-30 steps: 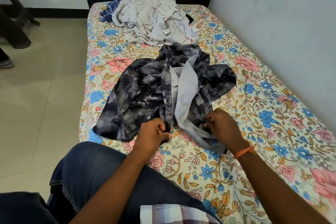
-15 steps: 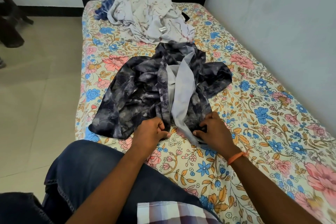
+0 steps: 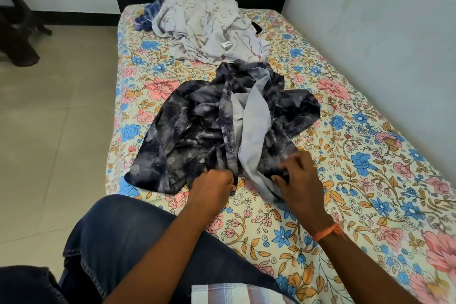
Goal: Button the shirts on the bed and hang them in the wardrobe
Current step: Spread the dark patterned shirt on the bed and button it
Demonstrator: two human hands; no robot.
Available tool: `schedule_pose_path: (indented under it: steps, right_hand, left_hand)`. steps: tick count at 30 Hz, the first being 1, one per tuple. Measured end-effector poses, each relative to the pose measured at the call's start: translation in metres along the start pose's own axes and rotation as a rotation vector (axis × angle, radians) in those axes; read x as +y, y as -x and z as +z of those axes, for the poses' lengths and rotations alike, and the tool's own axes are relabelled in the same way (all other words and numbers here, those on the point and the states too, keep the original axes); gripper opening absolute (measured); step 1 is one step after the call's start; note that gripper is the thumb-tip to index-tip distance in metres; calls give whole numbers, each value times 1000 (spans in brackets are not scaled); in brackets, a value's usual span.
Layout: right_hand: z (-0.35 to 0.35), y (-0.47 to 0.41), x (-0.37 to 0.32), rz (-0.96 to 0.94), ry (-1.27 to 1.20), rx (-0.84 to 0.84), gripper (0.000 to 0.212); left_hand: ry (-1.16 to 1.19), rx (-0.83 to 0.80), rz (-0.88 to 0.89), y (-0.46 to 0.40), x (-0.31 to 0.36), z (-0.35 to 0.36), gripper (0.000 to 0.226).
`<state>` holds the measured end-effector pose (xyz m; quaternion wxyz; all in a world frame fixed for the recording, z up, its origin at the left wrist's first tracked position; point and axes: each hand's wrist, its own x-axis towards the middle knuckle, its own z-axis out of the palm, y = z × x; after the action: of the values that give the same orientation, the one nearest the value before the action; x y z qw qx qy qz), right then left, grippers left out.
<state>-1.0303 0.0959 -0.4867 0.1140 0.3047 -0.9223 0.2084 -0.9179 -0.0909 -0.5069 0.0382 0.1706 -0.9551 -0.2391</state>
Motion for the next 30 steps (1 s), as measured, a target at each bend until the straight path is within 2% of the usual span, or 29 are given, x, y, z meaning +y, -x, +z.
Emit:
schedule_pose_path:
  steps: [2, 4, 7, 9, 14, 18, 20, 22, 24, 27, 29, 30]
  right_hand:
    - [-1, 3, 1, 14, -63, 65, 39]
    - [0, 5, 5, 52, -84, 11, 38]
    - [6, 8, 8, 121, -99, -186, 31]
    - [8, 9, 8, 197, -227, -286, 25]
    - [5, 8, 6, 418, -453, -422, 24]
    - [-5, 0, 4, 404, -470, -797, 31]
    - [-12, -3, 2, 401, -479, -850, 29]
    - [-27, -9, 0, 431, -529, -728, 19]
    - [-51, -20, -1, 465, -647, -504, 6]
    - [-92, -41, -7, 484, -808, -142, 6]
    - [-105, -48, -16, 447, -842, -62, 8]
    - [-105, -46, -23, 434, -856, -126, 7]
  left_hand:
    - [33, 0, -24, 0, -2, 1, 12]
    - [53, 0, -48, -1, -2, 0, 11]
    - [72, -6, -69, 0, -1, -1, 11]
    - [91, -21, -84, 1, -1, -1, 10]
    - [159, -92, -145, 3, 3, -1, 14]
    - [315, -161, -228, 4, 3, -2, 17]
    - [418, -177, -245, 5, 4, -7, 18]
    - [482, -173, -226, 6, 7, -19, 19]
    - [549, -125, -190, 5, 11, -35, 18]
    - [716, -25, -166, 0, 19, -63, 14]
    - [765, 22, -134, -2, 24, -77, 13]
    - [762, 26, -114, -2, 26, -81, 13]
